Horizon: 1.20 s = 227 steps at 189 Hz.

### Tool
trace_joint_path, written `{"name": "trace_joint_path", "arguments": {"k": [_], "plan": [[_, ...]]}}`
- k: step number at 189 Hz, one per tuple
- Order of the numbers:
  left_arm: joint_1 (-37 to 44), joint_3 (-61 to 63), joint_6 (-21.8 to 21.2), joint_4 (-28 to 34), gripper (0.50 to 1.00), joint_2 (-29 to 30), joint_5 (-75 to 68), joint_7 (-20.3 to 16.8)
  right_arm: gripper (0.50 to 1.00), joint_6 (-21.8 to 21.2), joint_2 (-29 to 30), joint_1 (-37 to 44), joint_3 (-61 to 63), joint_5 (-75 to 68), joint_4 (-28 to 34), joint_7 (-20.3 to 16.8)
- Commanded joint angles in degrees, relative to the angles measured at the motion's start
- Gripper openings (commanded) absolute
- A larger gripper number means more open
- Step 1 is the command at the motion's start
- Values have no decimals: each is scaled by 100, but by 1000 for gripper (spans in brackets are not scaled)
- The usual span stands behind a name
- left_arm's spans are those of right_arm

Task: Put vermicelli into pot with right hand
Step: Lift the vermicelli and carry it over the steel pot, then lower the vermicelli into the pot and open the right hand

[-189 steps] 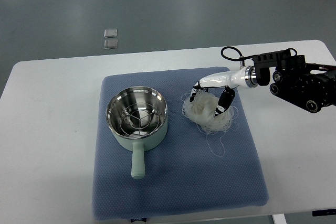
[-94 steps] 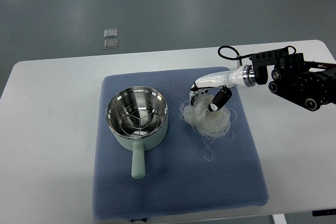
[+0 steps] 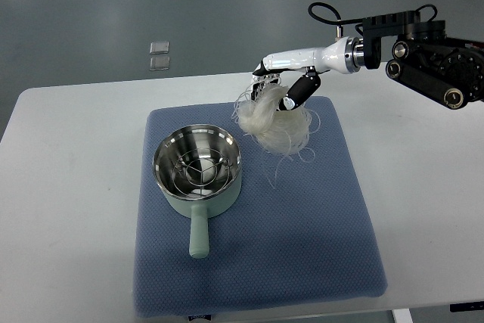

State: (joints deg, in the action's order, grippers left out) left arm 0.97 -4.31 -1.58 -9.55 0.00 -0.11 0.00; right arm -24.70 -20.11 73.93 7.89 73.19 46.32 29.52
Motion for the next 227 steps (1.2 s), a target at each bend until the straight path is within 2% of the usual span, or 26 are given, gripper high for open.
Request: {"name": "trace_joint_path", "arguments": {"k": [1,26,60,90,122,163,164,168,182,197,217,227], "plan": [[0,0,0,6,1000,0,-6,0,500,-114,69,411,19,-226,-1,1],[0,0,0,6,1000,0,3,0,500,-158,437,869,11,-402,-9,1],[0,0,0,-3,1000,0,-6,0,500,-79,1071,1027,19,-385,-1,-17],[0,0,0,-3,1000,0,3,0,500,88,1589,755,-7,-306,-9,-52],[0,0,0,6,1000,0,-6,0,500,431,1703,271,-95,-262,-36,-52],[0,0,0,-3,1000,0,3,0,500,466,1967,-45,-95,-183,-519,-61],[0,0,0,-3,1000,0,-6,0,529,466,1976,-63,-95,-183,-536,-61],[0,0,0,-3,1000,0,-6,0,568,475,1985,-89,-95,-183,-563,-61],[0,0,0,6,1000,0,3,0,621,466,1993,-168,-104,-183,-607,-69],[0,0,0,-3,1000,0,-6,0,762,475,1993,-238,-104,-183,-677,-78],[0,0,0,-3,1000,0,-6,0,799,466,1985,-274,-104,-183,-756,-78],[0,0,0,-3,1000,0,3,0,842,466,1985,-274,-104,-183,-765,-78]]}}
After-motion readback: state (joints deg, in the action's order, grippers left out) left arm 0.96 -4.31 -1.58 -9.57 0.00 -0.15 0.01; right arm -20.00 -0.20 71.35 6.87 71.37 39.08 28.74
